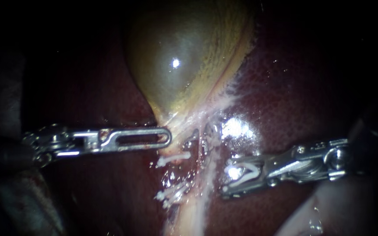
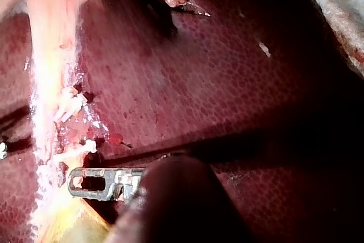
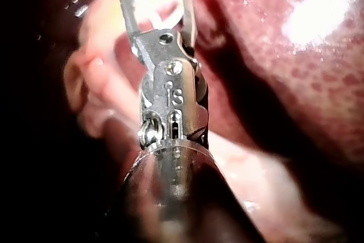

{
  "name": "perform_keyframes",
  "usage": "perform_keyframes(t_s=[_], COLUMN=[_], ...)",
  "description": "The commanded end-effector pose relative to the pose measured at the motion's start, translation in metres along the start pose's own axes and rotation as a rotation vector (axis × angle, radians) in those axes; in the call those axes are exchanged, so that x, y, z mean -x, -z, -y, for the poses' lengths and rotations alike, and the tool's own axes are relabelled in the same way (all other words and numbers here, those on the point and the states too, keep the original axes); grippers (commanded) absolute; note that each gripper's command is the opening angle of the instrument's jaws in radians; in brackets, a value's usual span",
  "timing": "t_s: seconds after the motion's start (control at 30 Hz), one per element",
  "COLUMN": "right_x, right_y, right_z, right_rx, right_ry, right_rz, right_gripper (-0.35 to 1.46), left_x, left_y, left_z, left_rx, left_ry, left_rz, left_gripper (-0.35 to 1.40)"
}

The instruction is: Clipping first clip right tube

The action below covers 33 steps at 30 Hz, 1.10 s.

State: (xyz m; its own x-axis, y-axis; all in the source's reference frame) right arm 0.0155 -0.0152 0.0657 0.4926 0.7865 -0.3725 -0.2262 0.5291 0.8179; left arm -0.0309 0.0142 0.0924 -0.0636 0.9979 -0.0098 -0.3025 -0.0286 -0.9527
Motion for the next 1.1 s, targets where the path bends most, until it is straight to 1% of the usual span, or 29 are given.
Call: perform_keyframes(t_s=[0.03,0.2,0.27,0.4,0.6,0.97,1.1], right_x=[0.0000,0.0000,0.0001,0.0003,0.0004,0.0003,0.0005], right_y=[-0.0003,-0.0019,-0.0026,-0.0035,-0.0043,-0.0051,-0.0053], right_z=[0.0000,-0.0002,-0.0003,-0.0006,-0.0012,-0.0027,-0.0032], right_rx=[-0.002,-0.010,-0.014,-0.024,-0.026,-0.024,-0.023], right_ry=[-0.009,-0.028,-0.038,-0.053,-0.054,-0.053,-0.051], right_rz=[0.002,0.001,-0.005,-0.010,-0.010,-0.012,-0.012], right_gripper=[0.60,0.60,0.60,0.60,0.59,0.58,0.58], left_x=[0.0000,-0.0002,-0.0003,-0.0003,-0.0001,0.0001,0.0002], left_y=[0.0003,0.0016,0.0021,0.0028,0.0029,0.0031,0.0031], left_z=[-0.0003,-0.0015,-0.0019,-0.0026,-0.0032,-0.0042,-0.0047], left_rx=[0.002,0.008,0.010,0.012,0.010,0.008,0.010], left_ry=[0.002,0.008,0.010,0.013,0.014,0.017,0.018], left_rz=[0.002,0.010,0.013,0.015,0.017,0.019,0.022], left_gripper=[-0.35,-0.35,-0.35,-0.35,-0.35,-0.35,-0.35])
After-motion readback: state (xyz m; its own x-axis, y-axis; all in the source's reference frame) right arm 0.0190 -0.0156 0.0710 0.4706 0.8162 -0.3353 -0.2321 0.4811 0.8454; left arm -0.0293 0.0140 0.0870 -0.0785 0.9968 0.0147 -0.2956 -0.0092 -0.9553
